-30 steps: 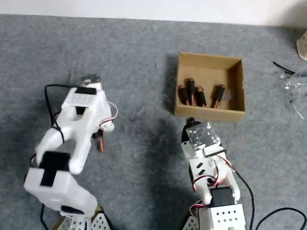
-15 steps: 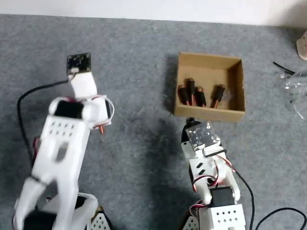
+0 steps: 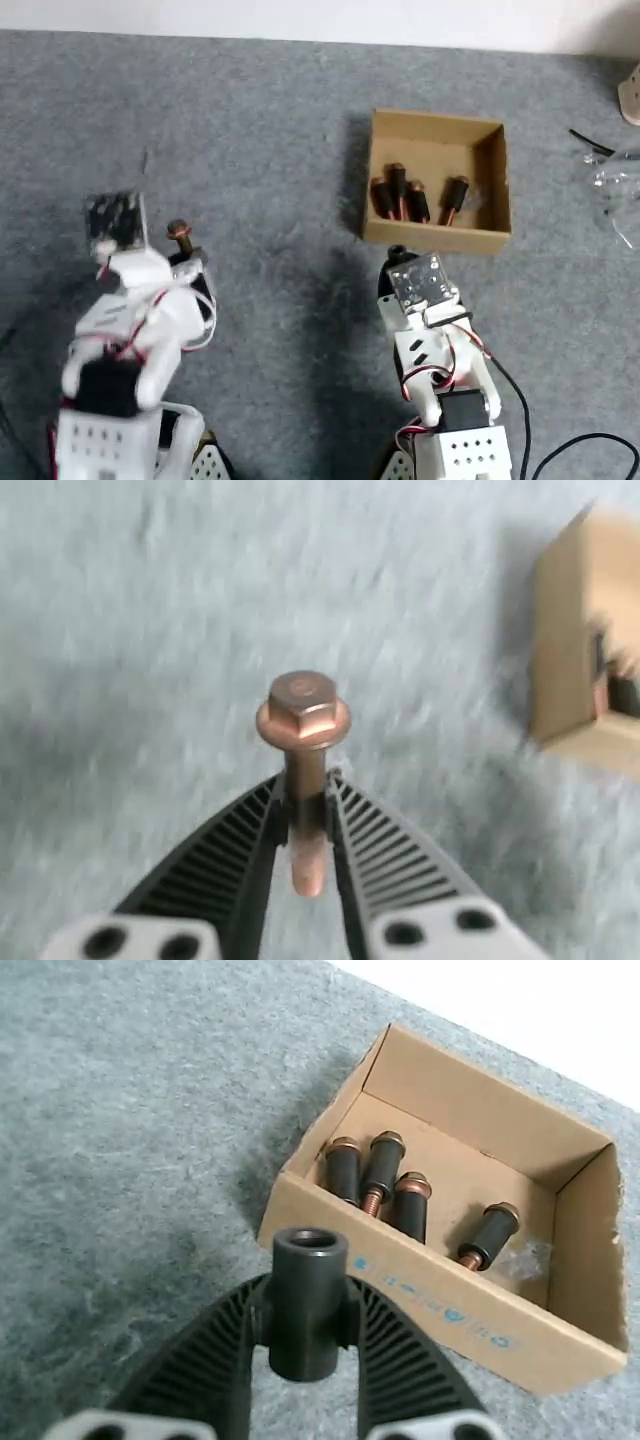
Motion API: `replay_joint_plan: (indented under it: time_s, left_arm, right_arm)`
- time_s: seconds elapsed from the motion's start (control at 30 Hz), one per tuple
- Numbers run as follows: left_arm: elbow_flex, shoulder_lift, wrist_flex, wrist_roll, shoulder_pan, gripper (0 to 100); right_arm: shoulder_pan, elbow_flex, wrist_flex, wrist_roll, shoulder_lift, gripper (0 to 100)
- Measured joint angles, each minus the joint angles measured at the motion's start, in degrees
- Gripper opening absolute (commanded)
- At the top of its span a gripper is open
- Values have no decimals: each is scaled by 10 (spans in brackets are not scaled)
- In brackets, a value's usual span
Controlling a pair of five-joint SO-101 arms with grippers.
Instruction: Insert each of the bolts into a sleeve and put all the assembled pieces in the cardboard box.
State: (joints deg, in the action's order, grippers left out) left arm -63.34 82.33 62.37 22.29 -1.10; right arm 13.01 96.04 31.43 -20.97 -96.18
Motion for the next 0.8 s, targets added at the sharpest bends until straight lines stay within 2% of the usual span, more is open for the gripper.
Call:
replay_joint_plan:
  time_s: [0.23, 0.33, 0.4, 0.5, 0.63, 0.8]
  left_arm:
    - [-212, 191, -240, 0, 0, 6]
    - [-304, 211, -360, 0, 0, 6]
    - [-324, 205, -408, 0, 0, 6]
    - [-324, 205, -407, 0, 0, 6]
    - [-324, 203, -351, 0, -1, 7]
    - [-324, 203, -341, 0, 0, 7]
  right_arm:
    - [0, 0, 0, 0, 0, 5]
    - [0, 0, 0, 0, 0, 5]
    - [0, 0, 0, 0, 0, 5]
    - [0, 0, 0, 0, -1, 6]
    - [0, 0, 0, 0, -4, 6]
    - [0, 0, -6, 0, -6, 6]
